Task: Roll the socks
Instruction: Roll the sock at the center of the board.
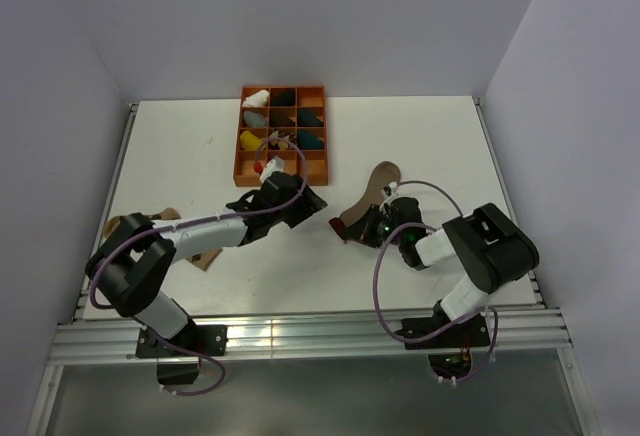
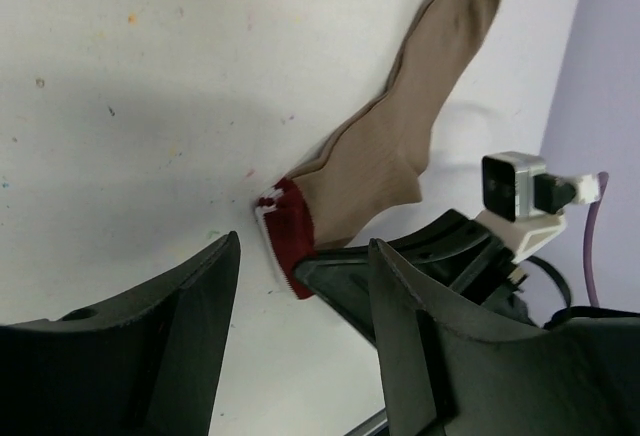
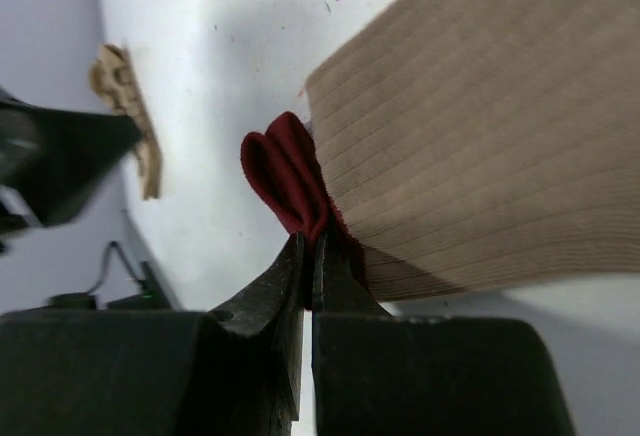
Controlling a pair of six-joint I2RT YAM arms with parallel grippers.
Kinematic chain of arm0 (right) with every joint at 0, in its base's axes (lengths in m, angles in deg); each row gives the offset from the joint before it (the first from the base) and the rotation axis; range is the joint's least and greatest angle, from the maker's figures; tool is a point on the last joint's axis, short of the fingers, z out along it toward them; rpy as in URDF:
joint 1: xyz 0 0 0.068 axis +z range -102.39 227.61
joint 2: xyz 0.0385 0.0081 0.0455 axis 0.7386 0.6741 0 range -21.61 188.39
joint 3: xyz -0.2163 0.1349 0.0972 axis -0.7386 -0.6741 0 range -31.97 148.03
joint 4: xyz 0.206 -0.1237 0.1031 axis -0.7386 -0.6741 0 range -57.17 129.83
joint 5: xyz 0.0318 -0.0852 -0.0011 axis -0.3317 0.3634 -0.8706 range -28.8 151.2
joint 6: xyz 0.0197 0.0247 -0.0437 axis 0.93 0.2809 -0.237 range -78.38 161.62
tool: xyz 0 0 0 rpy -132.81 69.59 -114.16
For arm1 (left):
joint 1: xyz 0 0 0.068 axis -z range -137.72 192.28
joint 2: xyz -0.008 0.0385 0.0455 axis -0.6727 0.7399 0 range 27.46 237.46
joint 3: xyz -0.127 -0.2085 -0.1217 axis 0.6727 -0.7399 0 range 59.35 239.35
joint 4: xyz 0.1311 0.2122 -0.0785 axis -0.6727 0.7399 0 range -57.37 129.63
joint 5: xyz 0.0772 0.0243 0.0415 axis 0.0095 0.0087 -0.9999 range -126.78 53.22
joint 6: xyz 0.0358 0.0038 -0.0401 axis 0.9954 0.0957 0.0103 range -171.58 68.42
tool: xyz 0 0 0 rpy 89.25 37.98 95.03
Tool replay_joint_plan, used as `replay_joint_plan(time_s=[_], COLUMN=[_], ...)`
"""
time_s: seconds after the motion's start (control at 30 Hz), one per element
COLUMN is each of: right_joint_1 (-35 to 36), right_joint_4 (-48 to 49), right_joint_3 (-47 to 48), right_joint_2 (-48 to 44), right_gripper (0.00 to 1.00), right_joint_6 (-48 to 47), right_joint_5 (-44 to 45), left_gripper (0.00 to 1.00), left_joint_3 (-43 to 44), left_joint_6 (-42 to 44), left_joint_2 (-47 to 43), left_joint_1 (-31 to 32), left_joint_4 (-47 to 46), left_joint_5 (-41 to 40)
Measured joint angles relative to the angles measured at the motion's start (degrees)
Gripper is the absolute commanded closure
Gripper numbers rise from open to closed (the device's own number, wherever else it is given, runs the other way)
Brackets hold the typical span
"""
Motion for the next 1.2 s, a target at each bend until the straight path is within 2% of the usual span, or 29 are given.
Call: replay_joint_plan(time_s=[0.2, 0.53, 0.77, 1.03, 1.2], right_joint_1=[-2.99, -4.79, -4.98, -5.25, -5.25], right_joint_4=[6.69, 7.26, 7.72, 7.72, 5.86], right_joint_3=[-2.12, -2.16, -2.14, -1.86, -1.4], right_joint_2=[3.56, 4.81, 5.27, 5.66, 4.81], right_gripper=[1.0, 1.0, 1.0, 1.0, 1.0], right_joint_6=[7.15, 9.2, 9.22, 9.14, 7.82], right_joint_5=[-3.96, -6.16, -6.62, -7.32, -7.3], left_gripper=[0.41, 0.48, 0.57, 0.61, 0.73], left_joint_3=[0.22, 3.02, 4.17, 5.77, 6.51], left_joint_6=[0.02, -1.46, -1.73, -1.77, -2.32], left_joint_2=[5.86, 12.5, 14.29, 16.63, 17.73], left_joint_1=[2.32, 2.99, 3.17, 3.26, 3.3], left_joint_4=[0.17, -1.14, -2.23, -3.58, -4.09], left_joint_5=[1.51, 3.28, 3.28, 3.74, 4.22])
